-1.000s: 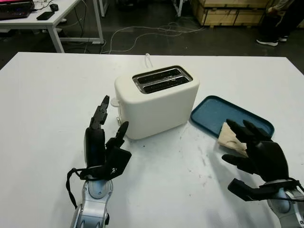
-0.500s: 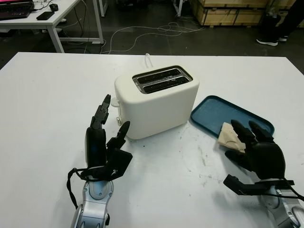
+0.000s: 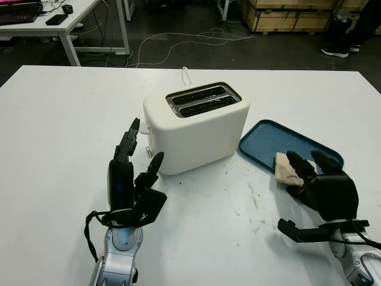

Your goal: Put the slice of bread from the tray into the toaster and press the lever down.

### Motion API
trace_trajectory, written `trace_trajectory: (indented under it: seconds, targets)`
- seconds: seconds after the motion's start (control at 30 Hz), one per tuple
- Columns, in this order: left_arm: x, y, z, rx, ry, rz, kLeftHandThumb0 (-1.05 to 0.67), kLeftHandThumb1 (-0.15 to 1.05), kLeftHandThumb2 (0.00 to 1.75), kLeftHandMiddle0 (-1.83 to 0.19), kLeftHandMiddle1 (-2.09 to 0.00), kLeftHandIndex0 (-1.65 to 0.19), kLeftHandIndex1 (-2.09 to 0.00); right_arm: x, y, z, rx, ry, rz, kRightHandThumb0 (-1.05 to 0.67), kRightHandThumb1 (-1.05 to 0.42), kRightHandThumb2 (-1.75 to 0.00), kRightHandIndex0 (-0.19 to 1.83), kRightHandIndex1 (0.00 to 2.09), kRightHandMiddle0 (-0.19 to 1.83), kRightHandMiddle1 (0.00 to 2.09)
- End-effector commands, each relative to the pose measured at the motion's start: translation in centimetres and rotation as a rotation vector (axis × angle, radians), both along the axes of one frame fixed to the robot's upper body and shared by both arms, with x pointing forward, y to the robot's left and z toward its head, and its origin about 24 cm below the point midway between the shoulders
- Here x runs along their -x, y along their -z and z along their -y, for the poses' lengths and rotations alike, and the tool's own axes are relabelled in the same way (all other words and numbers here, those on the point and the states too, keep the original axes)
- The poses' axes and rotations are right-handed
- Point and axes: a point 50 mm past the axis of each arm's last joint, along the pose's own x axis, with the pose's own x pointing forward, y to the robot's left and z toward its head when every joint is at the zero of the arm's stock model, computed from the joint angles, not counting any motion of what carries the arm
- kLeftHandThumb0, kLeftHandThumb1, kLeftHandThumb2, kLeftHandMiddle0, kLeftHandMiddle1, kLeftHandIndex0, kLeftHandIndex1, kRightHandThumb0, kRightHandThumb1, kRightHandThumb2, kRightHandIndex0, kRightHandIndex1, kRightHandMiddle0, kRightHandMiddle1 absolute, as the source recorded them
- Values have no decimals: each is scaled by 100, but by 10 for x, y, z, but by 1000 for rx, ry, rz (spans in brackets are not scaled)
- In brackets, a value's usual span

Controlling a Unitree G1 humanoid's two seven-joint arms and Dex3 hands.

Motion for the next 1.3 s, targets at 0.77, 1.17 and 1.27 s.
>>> trace_trajectory:
  seconds: [0.77,1.17,1.27]
  targets:
    - [0,-4,2,-10,-3,24,-47,92,32,-4,-63,-26,0,-10,1,1,-50,-59,-140,-37,-92,-20,69,123,114,2]
    - [1,0,3,-31,-7,17,-50,92,33,-4,-62,-27,0,-27,-41,7,-213,-134,3,-35,-92,-13,79,98,104,0]
    - [2,0,3,-33,-8,19,-50,92,34,-4,-62,-26,0,-30,-55,7,-191,-164,64,-34,-92,-6,71,125,105,1]
